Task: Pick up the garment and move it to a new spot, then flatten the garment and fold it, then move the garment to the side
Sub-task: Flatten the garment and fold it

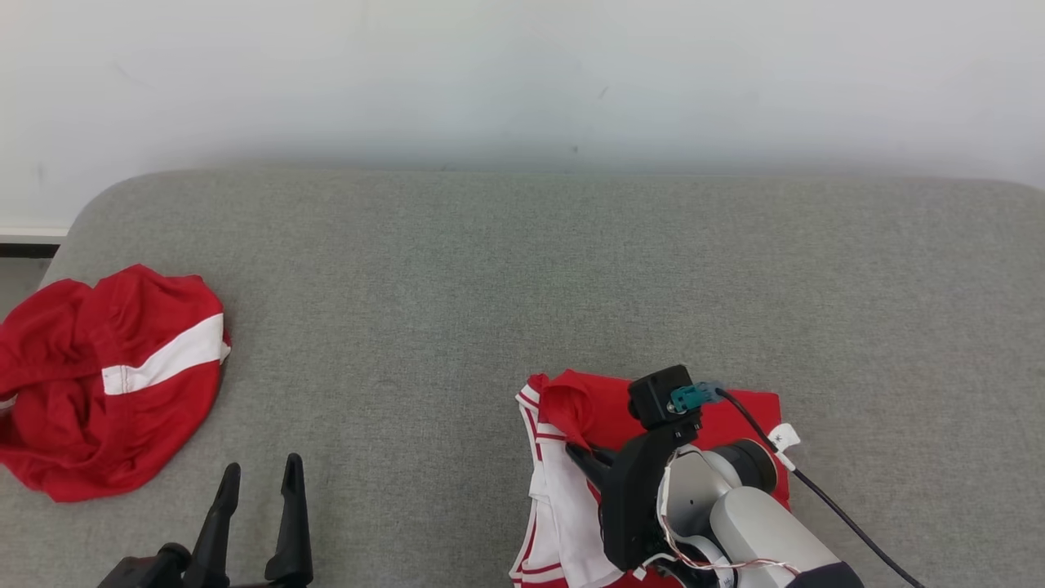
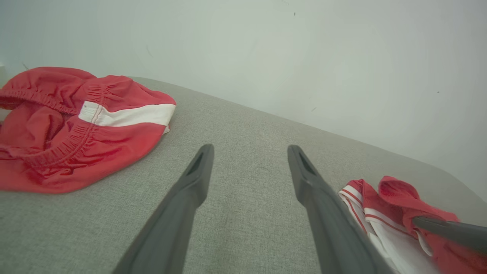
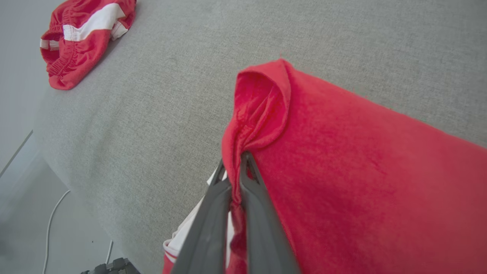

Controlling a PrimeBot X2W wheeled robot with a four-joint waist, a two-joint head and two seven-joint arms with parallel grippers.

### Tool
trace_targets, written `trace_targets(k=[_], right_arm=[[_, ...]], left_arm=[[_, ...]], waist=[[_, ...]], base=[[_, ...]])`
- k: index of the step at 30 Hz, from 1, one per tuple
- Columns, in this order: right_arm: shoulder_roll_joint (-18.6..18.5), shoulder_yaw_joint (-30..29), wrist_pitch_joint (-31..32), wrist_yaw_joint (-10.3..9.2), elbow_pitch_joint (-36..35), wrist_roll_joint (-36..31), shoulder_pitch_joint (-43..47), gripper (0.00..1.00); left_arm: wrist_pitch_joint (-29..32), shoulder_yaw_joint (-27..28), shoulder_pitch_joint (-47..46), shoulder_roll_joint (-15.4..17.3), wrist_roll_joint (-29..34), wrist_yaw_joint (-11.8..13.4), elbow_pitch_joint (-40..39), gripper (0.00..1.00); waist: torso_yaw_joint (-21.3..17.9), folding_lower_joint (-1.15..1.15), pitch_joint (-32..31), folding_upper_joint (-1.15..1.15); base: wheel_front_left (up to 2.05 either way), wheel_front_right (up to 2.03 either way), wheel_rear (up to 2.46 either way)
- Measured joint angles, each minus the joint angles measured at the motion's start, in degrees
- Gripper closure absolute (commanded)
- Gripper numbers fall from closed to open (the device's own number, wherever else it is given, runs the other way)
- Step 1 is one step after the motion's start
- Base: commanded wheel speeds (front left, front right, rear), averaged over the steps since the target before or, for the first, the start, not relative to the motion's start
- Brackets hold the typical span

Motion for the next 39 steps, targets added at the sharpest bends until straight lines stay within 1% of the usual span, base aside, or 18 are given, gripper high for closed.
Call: trace_targets(k=[1, 2, 3, 4, 10, 12, 14, 17, 19, 23, 25, 26, 30, 33, 34, 37, 38, 39], right_arm=[[0.01, 0.70, -0.31, 0.00, 1.01, 0.90, -0.55, 1.00], [0.01, 1.30, -0.75, 0.00, 2.04, 0.97, -1.12, 0.87], [0.01, 1.70, -1.56, 0.00, 2.76, 1.40, -1.66, 0.51], [0.00, 1.93, -2.40, 0.00, 3.22, 2.21, -2.17, 0.00], [0.03, 3.04, -6.93, 0.00, 2.18, 11.52, -4.35, 0.00], [0.04, 3.13, -7.12, 0.00, 1.15, 14.85, -4.99, 0.00], [0.08, 2.82, -7.23, 0.00, 0.71, 15.49, -5.38, 0.00], [0.08, 0.01, -7.58, 0.00, -0.22, 15.44, -5.38, 0.00], [-0.33, -2.72, -7.60, 0.00, -0.81, 13.29, -4.88, 0.00], [-3.87, -9.20, -8.15, -0.01, -2.38, 6.86, -1.14, 0.00], [-4.93, -11.98, -8.70, -0.01, -3.83, 2.99, 1.58, 0.00], [-5.44, -14.58, -9.42, -0.01, -5.43, -0.57, 4.53, 0.00], [-5.48, -18.61, -12.40, -0.01, -7.77, -7.22, 10.83, 0.00], [-4.17, -20.58, -15.28, -0.01, -7.92, -11.04, 14.10, 0.00], [-3.60, -20.74, -15.99, -0.01, -7.56, -12.33, 14.65, 0.51], [-1.77, -20.25, -17.27, -0.01, -5.91, -13.94, 15.05, 0.71], [-1.35, -19.52, -17.74, -0.01, -5.57, -14.34, 14.88, 0.65], [-0.97, -18.78, -18.25, -0.01, -5.30, -14.51, 14.57, 0.53]], left_arm=[[0.00, -0.12, -0.01, -0.01, -0.05, 0.01, 0.00, 0.00], [0.00, -0.21, -0.02, 0.00, -0.07, 0.01, 0.00, 0.00], [0.00, -0.29, -0.03, 0.00, -0.14, 0.02, 0.00, 0.00], [0.00, -0.40, -0.06, 0.00, -0.22, 0.02, 0.01, 0.00], [0.00, 0.10, -0.16, 0.00, -0.29, 0.03, 0.14, 0.00], [0.00, 0.51, -0.13, 0.00, -0.29, 0.04, 0.25, 0.00], [0.00, 0.79, -0.05, 0.00, -0.29, 0.07, 0.26, 0.00], [0.00, 0.86, -0.02, -0.01, -0.30, 0.09, 0.34, 0.00], [0.00, 0.70, 0.02, 0.00, -0.36, 0.10, 0.33, 0.00], [0.00, 0.02, 0.35, -0.01, -0.46, 0.13, 0.44, 0.00], [0.00, -0.35, 0.77, -0.01, -0.53, 0.29, 0.49, 0.00], [0.00, -0.63, 1.01, 0.01, -0.81, 0.53, 0.49, 0.00], [0.00, -1.05, 1.26, 0.00, -0.88, 0.62, 0.29, 0.00], [0.00, -1.01, 1.49, -0.01, -0.98, 0.60, 0.18, 0.00], [0.00, -0.94, 1.55, -0.01, -1.03, 0.60, 0.14, 0.00], [0.00, -0.82, 1.65, -0.01, -1.04, 0.55, 0.14, 0.00], [0.00, -0.78, 1.65, -0.01, -1.03, 0.54, 0.20, 0.00], [0.00, -0.70, 1.64, -0.01, -1.01, 0.52, 0.25, 0.00]], waist=[[0.17, 0.00, 0.07, 0.00], [0.29, 0.00, 0.16, 0.00], [0.41, 0.00, 0.26, 0.00], [0.54, 0.00, 0.34, 0.00], [0.53, 0.00, 0.41, 0.00], [0.26, 0.00, 0.17, 0.00], [-0.11, 0.00, -0.11, 0.00], [-0.60, 0.00, -0.66, 0.00], [-0.86, 0.00, -1.14, 0.00], [-1.25, 0.00, -2.21, 0.00], [-1.38, 0.00, -2.73, 0.00], [-1.47, 0.00, -3.14, 0.00], [-1.60, 0.00, -3.41, -0.01], [-1.67, 0.00, -3.28, 0.00], [-1.69, 0.00, -3.19, 0.00], [-1.50, 0.00, -2.96, 0.00], [-1.35, 0.01, -2.92, 0.00], [-1.18, 0.01, -2.91, 0.00]], base=[[0.00, 0.00, 0.00], [0.00, 0.00, 0.00], [0.00, 0.00, 0.00], [0.00, 0.00, 0.00], [0.00, 0.00, 0.00], [0.00, 0.00, 0.00], [0.00, 0.00, 0.00], [0.00, 0.00, 0.00], [0.00, 0.00, 0.00], [0.00, 0.00, 0.00], [0.00, 0.00, 0.00], [0.00, 0.00, 0.00], [0.00, 0.00, 0.00], [0.00, 0.00, 0.00], [0.00, 0.00, 0.00], [0.00, 0.00, 0.00], [0.00, 0.00, 0.00], [0.00, 0.00, 0.00]])
